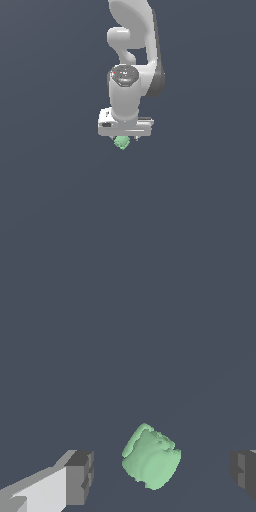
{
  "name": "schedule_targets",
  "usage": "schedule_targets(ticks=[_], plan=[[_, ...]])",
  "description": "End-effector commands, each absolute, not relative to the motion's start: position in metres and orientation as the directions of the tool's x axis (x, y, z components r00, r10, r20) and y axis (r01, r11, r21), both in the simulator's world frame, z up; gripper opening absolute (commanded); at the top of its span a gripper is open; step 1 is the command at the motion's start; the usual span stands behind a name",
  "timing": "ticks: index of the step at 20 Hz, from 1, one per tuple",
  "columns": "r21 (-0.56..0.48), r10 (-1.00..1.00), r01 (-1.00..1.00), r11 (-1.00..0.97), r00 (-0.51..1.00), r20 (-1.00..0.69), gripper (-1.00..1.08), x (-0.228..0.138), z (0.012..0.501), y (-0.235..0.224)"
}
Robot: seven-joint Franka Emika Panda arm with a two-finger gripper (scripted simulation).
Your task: Pick up the object and move it to a goal position.
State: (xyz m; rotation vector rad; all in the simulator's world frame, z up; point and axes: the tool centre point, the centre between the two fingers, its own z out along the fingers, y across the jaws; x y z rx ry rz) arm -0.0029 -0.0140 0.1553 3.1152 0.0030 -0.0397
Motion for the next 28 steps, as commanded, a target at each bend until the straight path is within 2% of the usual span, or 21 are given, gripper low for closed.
schedule_targets(ticks=[1,10,19,28], plan=[[0.026,0.002,0.002,-1.000,1.000,-0.026,1.00,-0.003,0.155,-0.014],[0.056,-0.043,-0.042,-0.998,0.999,-0.017,1.00,-0.004,0.163,-0.053],[0.050,-0.078,-0.077,-0.996,0.997,-0.015,1.00,-0.007,0.157,-0.050],[0.031,-0.226,-0.226,-0.974,0.974,-0.006,1.00,-0.023,0.135,-0.042]])
